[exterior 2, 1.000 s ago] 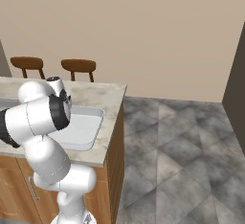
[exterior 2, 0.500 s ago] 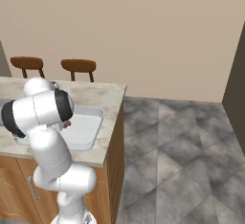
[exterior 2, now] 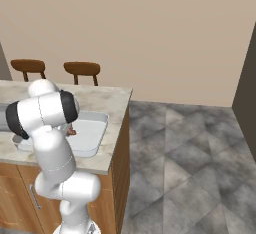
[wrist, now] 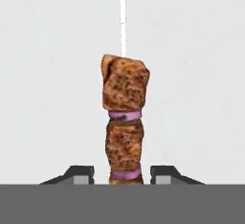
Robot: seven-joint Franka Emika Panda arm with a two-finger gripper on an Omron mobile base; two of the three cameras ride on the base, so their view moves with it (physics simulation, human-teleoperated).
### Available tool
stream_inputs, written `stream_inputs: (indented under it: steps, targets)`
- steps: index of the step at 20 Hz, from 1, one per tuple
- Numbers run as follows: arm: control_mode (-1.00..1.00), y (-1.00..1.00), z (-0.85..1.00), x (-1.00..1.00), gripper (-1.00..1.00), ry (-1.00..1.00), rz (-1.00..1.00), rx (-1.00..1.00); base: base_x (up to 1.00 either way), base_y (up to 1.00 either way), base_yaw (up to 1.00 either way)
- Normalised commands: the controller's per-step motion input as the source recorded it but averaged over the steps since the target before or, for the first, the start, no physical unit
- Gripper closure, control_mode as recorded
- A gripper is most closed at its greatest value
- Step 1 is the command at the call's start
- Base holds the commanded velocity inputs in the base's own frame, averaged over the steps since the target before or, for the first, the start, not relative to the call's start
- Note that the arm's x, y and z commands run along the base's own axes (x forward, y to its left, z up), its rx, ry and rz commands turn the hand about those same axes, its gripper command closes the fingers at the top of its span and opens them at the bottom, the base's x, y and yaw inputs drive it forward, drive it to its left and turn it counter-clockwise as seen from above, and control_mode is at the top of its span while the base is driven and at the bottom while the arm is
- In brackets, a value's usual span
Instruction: Place the cold items (kiwi and tomato) from the fridge in one tupperware on the dining counter. Place the warm items (hot dog and kebab skewer) in the stove area in another tupperware.
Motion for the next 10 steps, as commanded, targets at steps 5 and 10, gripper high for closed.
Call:
stream_inputs:
  steps: [5, 10]
  targets:
    - [-1.0, 0.0, 0.43, -0.33, -1.0, -0.05, 0.0, 0.0, 0.0, 0.0, 0.0]
    - [-1.0, 0.0, 0.8, -0.52, -1.0, -0.04, -0.03, 0.0, 0.0, 0.0, 0.0]
